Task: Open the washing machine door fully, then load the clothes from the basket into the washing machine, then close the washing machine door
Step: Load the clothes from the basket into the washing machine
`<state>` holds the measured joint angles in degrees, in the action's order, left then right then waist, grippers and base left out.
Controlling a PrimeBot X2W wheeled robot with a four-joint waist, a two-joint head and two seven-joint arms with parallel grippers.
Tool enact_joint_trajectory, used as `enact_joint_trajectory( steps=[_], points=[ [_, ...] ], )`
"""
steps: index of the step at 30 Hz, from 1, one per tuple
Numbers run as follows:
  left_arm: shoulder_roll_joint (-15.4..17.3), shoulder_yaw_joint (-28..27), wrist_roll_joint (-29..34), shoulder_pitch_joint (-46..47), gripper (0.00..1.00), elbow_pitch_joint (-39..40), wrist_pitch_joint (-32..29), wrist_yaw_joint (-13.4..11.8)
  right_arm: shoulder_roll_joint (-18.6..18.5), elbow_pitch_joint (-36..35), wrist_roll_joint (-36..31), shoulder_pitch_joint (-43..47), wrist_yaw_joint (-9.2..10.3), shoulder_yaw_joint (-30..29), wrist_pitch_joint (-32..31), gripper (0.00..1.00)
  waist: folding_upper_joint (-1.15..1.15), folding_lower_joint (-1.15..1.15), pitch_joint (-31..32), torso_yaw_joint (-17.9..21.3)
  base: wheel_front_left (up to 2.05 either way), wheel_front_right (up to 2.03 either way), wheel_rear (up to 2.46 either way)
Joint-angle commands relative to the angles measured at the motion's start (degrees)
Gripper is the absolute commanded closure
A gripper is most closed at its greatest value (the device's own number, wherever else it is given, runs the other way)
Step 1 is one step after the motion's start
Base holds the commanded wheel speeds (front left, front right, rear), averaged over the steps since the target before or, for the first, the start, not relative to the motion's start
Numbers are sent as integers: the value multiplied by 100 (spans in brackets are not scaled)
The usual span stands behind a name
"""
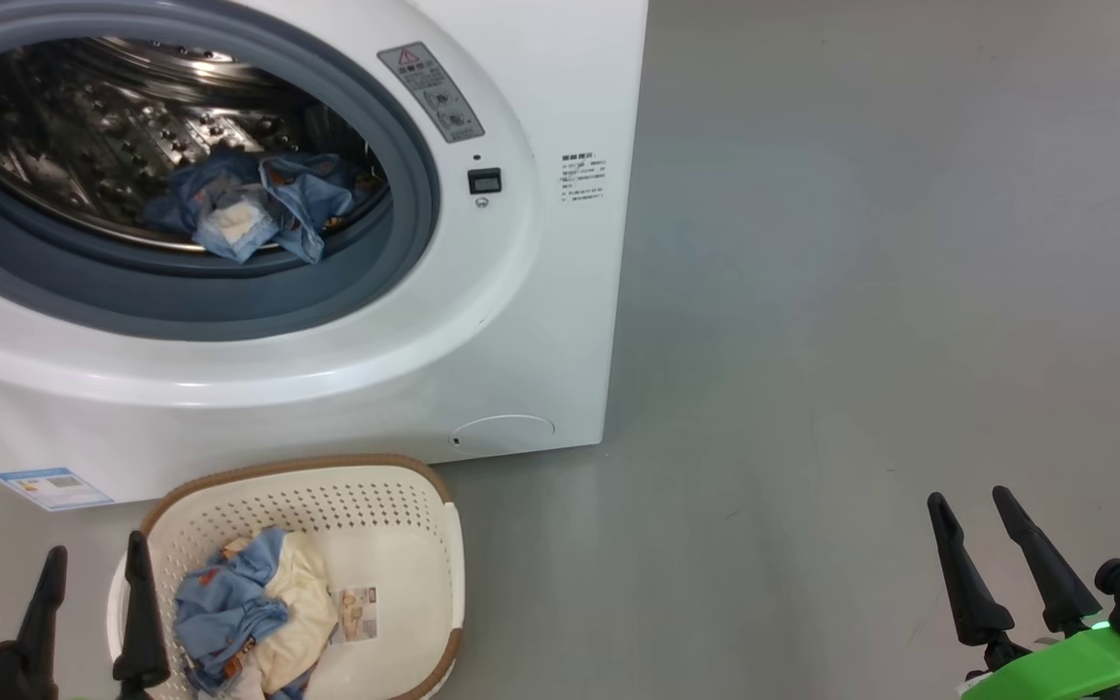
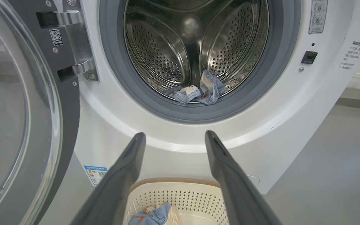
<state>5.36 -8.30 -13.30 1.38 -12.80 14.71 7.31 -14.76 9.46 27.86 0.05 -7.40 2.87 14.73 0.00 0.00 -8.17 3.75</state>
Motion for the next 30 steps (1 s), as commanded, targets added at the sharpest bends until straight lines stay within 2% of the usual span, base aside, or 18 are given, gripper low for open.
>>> enact_joint_trajectory(
  steps=[1, 7, 15, 30],
  points=[
    [89, -179, -38, 69, 0, 129, 29, 17, -110, -145, -1, -75, -9, 102, 27, 0, 0, 0, -12, 7, 0, 0, 0],
    [11, -93, -74, 132, 0, -212, 29, 17, -87, -179, -4, -174, -9, 107, 27, 0, 0, 0, -182, 51, 0, 0, 0],
    [-25, 94, -29, 522, 0, -1330, 29, 17, -3, -206, -14, -440, -9, 202, 27, 0, 0, 0, -616, 107, 0, 0, 0],
    [206, 572, -269, 2280, 0, -3645, 29, 18, 153, -325, -86, -1209, -9, 425, 27, 0, 0, 0, -1834, 135, 0, 0, 0]
  ],
)
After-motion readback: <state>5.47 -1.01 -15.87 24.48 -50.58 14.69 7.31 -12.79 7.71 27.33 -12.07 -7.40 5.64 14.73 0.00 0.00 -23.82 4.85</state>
